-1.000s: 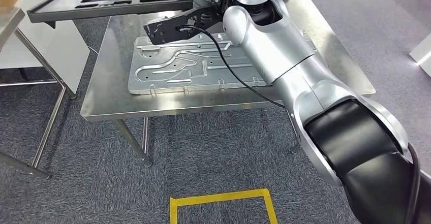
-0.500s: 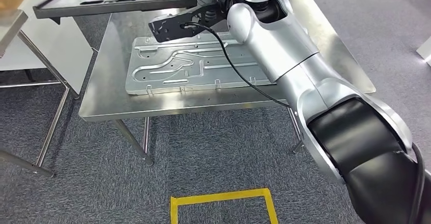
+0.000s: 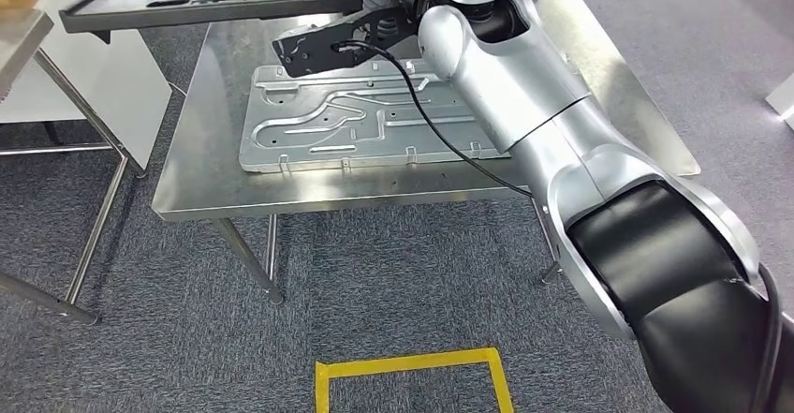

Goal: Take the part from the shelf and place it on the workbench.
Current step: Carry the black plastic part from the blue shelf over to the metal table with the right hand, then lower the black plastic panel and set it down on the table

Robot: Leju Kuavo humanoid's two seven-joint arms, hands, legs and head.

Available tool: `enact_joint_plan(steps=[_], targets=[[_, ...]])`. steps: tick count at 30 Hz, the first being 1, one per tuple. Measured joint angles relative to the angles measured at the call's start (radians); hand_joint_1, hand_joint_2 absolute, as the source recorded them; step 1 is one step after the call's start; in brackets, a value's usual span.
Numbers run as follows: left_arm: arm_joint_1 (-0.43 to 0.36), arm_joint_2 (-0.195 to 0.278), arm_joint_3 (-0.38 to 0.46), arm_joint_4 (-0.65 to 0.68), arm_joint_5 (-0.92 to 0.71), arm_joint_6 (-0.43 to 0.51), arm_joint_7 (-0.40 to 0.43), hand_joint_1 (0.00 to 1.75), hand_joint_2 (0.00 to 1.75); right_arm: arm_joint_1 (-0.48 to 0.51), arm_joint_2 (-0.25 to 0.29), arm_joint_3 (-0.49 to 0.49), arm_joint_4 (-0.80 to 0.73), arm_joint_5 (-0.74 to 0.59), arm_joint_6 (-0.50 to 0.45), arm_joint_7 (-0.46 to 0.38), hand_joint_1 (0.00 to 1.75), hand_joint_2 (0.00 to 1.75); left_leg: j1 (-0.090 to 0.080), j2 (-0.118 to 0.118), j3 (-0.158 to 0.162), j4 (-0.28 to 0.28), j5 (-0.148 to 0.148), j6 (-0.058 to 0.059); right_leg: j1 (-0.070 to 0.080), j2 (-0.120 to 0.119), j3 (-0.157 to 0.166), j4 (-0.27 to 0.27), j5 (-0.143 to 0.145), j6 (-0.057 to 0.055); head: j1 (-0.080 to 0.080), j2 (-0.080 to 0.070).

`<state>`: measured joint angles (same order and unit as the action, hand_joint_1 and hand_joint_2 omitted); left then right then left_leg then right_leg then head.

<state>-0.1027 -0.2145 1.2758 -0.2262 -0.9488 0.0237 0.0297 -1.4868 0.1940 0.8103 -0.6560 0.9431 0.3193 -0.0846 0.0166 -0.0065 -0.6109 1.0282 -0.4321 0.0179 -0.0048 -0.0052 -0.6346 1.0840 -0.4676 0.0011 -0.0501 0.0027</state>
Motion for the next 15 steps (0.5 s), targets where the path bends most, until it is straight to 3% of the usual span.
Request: enact_joint_plan(steps=[3, 4, 5, 6, 8, 9, 11, 15], targets=[[0.0, 0.0, 0.0, 0.0, -0.003, 0.0, -0.001, 0.0, 1.75, 0.002, -0.008, 0.0, -0.003, 0.0, 0.0, 0.0, 1.75, 1.75, 0.001, 0.001, 0.003, -0.002, -0.002, 0.011, -0.004, 0.002, -0.088, 0.175, -0.078, 0.01, 0.0, 0.0], [0.0, 0.0, 0.0, 0.0, -0.003, 0.0, -0.001, 0.0, 1.75, 0.005, -0.009, 0.0, -0.003, 0.0, 0.0, 0.0, 1.75, 1.75, 0.001, 0.0, 0.004, -0.002, -0.003, 0.011, -0.005, 0.002, -0.117, 0.225, -0.09, 0.012, 0.0, 0.0], [0.0, 0.0, 0.0, 0.0, -0.004, 0.0, -0.001, 0.0, 1.75, 0.008, -0.01, 0.0, -0.003, 0.0, 0.001, 0.0, 1.75, 1.75, 0.001, -0.001, 0.006, -0.002, -0.004, 0.011, -0.007, 0.002, -0.131, 0.243, -0.083, 0.012, 0.0, 0.0], [0.0, 0.0, 0.0, 0.0, -0.004, 0.0, -0.001, 0.0, 1.75, 0.009, -0.011, 0.0, -0.003, 0.0, 0.001, 0.0, 1.75, 1.75, 0.001, -0.003, 0.009, -0.002, -0.006, 0.011, -0.008, 0.002, -0.126, 0.224, -0.059, 0.01, 0.0, 0.0], [0.0, -0.001, 0.0, 0.0, -0.004, 0.001, 0.0, 0.0, 1.75, 0.009, -0.012, 0.0, -0.003, 0.0, 0.0, 0.001, 1.75, 1.75, 0.002, -0.005, 0.017, -0.002, -0.011, 0.006, -0.007, 0.003, -0.07, 0.093, 0.017, 0.001, 0.0, 0.0], [0.0, -0.001, 0.0, 0.0, -0.004, 0.001, 0.0, 0.0, 1.75, 0.008, -0.012, 0.0, -0.003, 0.0, 0.0, 0.001, 1.75, 1.75, 0.001, -0.006, 0.019, -0.003, -0.014, 0.003, -0.004, 0.004, -0.041, 0.032, 0.041, -0.004, 0.0, 0.0], [-0.001, -0.002, 0.0, 0.0, -0.004, 0.002, 0.0, 0.0, 1.75, 0.006, -0.013, 0.0, -0.004, 0.0, 0.0, 0.001, 1.75, 1.75, -0.001, -0.006, 0.018, -0.004, -0.015, -0.005, 0.003, 0.005, -0.012, -0.033, 0.053, -0.01, 0.001, 0.0], [-0.002, -0.002, 0.0, 0.0, -0.004, 0.006, 0.005, 0.0, 1.75, 0.006, -0.013, 0.0, -0.005, 0.0, 0.0, 0.001, 1.75, 1.75, -0.001, -0.004, 0.012, 0.009, -0.03, -0.023, 0.0, 0.004, -0.001, -0.051, 0.05, -0.025, 0.0, 0.0]])
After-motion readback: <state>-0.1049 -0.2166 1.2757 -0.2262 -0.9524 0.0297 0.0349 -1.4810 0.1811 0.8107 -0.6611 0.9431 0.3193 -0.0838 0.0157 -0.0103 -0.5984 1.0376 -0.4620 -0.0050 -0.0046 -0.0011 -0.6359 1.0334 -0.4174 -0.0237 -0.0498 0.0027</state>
